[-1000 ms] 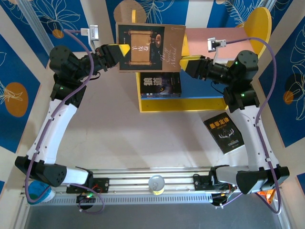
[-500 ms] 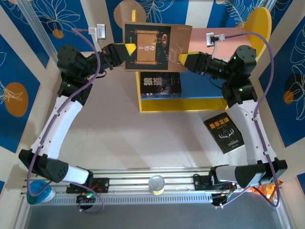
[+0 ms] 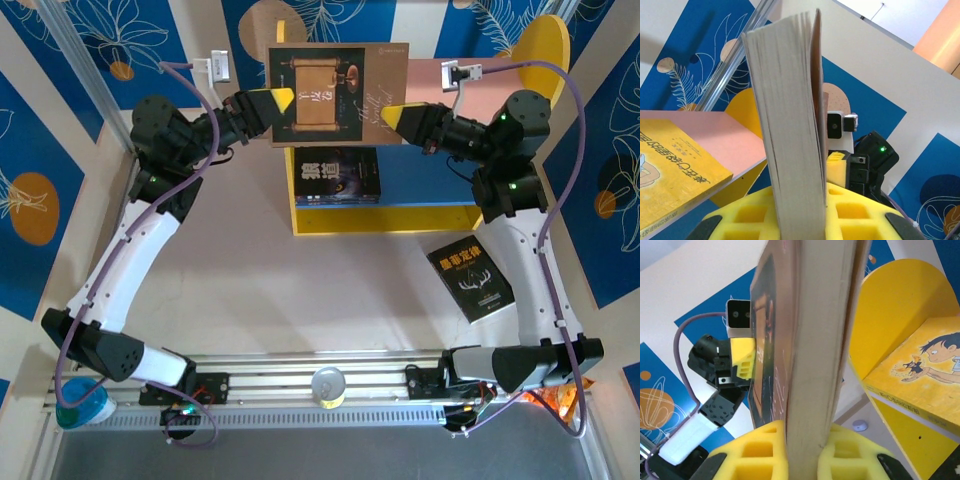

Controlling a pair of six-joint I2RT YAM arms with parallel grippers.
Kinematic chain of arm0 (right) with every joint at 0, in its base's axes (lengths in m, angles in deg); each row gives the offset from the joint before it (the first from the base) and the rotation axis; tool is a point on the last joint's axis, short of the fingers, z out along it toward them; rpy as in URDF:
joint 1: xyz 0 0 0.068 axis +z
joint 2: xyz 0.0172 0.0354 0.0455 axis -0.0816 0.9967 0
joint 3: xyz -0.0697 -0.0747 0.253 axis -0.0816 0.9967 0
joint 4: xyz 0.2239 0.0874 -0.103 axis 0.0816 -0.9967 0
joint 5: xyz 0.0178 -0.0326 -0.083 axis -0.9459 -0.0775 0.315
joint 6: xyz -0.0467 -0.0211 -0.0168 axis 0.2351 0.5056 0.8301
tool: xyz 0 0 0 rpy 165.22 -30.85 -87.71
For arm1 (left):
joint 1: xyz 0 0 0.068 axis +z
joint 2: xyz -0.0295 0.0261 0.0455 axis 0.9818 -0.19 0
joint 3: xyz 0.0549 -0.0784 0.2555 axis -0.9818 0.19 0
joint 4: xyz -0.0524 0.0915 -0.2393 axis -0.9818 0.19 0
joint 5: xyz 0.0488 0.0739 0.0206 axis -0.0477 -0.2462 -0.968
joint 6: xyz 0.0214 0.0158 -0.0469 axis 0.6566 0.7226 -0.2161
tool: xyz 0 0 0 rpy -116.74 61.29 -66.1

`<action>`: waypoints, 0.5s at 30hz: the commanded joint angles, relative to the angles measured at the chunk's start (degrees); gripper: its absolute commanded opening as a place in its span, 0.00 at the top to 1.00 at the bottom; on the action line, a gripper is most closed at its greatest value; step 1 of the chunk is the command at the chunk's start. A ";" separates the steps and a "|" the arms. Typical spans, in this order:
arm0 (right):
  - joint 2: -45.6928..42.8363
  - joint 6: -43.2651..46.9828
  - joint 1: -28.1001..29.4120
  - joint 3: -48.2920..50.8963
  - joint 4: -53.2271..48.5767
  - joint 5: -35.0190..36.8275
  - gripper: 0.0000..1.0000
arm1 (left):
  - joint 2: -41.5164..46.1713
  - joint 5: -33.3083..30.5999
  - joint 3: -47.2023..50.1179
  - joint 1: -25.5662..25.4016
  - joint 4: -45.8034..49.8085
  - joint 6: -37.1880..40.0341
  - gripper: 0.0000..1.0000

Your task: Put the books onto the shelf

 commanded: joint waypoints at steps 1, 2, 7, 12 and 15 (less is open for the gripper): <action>0.45 1.91 -0.31 -3.43 -1.77 -1.81 0.98 | -0.07 -3.16 -0.62 -1.24 -3.27 1.99 0.96; 0.71 2.15 -0.78 -4.14 -2.14 -2.48 0.99 | 0.18 -3.71 -0.59 -1.24 -2.03 2.48 0.91; 2.98 4.01 -4.08 -9.94 -8.01 -4.27 1.00 | 4.22 -10.96 0.04 -1.19 9.08 9.69 0.76; 6.16 5.29 -6.63 -16.19 -13.10 -5.40 1.00 | 8.14 -22.53 -0.27 -1.24 22.38 16.79 0.68; 8.14 5.26 -7.64 -18.87 -14.76 -6.03 1.00 | 9.45 -27.47 -0.31 -1.23 27.01 19.92 0.67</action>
